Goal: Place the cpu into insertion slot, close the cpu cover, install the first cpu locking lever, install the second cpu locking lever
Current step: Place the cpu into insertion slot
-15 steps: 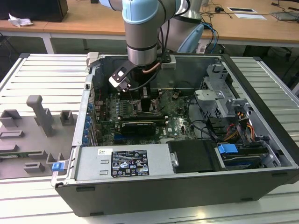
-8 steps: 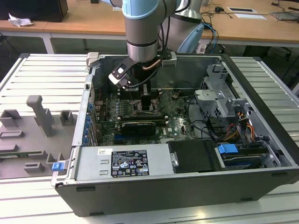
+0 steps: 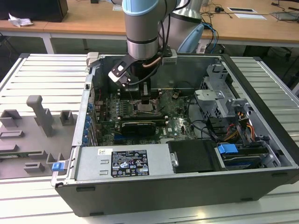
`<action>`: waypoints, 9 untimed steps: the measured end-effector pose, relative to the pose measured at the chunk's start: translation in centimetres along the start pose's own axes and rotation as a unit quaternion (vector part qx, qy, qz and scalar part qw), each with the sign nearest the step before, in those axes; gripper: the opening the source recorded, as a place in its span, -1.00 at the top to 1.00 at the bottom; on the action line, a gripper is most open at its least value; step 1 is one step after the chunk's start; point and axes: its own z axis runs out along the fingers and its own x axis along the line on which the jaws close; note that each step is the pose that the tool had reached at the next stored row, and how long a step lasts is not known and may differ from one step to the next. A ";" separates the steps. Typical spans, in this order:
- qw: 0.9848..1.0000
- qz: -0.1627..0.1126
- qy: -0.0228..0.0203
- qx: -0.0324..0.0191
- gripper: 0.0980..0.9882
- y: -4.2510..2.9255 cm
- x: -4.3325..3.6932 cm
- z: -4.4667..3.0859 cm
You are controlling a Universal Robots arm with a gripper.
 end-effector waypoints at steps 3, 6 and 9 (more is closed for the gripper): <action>1.000 0.000 0.000 0.000 0.98 0.03 0.01 -0.33; 1.000 0.000 0.000 0.000 0.98 0.05 0.01 -0.51; 1.000 0.000 -0.001 0.000 0.98 0.07 0.01 -0.75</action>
